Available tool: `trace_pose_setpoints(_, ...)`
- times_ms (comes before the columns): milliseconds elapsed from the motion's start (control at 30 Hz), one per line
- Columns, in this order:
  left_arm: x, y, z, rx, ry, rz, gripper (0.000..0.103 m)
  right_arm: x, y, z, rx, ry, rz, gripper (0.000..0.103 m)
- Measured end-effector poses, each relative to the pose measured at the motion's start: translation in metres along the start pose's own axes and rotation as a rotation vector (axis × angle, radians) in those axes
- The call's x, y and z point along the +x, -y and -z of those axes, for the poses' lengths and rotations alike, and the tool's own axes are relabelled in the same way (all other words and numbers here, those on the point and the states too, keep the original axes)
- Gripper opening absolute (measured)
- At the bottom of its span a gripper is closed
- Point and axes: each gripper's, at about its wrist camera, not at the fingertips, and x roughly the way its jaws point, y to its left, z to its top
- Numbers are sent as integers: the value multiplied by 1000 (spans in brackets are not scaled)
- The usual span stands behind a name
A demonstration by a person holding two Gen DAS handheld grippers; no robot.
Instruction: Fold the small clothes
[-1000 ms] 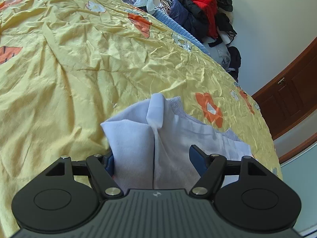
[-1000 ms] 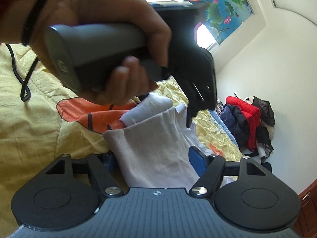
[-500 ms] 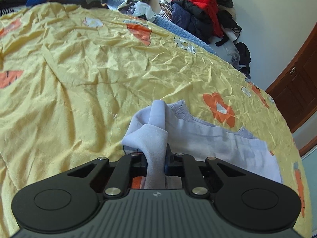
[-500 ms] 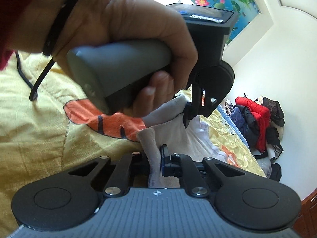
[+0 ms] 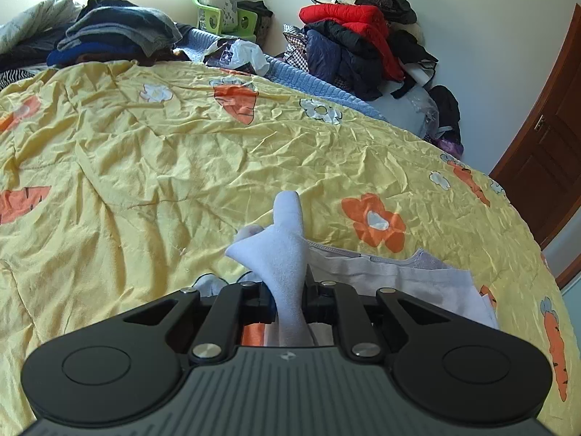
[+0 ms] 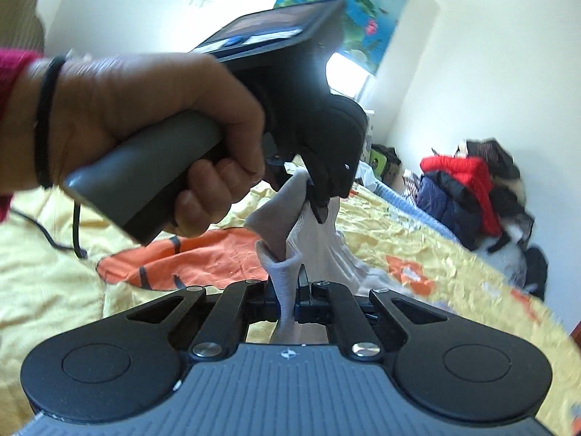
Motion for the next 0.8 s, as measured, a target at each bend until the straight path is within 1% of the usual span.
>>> trace_pose_setpoints(100, -2, 10, 0, 16, 7, -17, 11, -6, 8, 4, 44, 7, 2, 8)
trace_pose_setpoints(333, -3, 38, 1, 93, 22, -78, 11, -17, 28, 13, 130, 6, 1, 7)
trace_pose_setpoints(433, -2, 50, 3, 124, 32, -100, 11, -15, 40, 17, 162, 4, 6, 7)
trace_pose_setpoints(633, -4, 78, 8, 201, 62, -143, 11, -20, 49, 24, 191, -1, 29, 7)
trace_pose_setpoints(800, -4, 97, 10, 242, 74, -151, 11, -25, 58, 30, 206, 2, 42, 7)
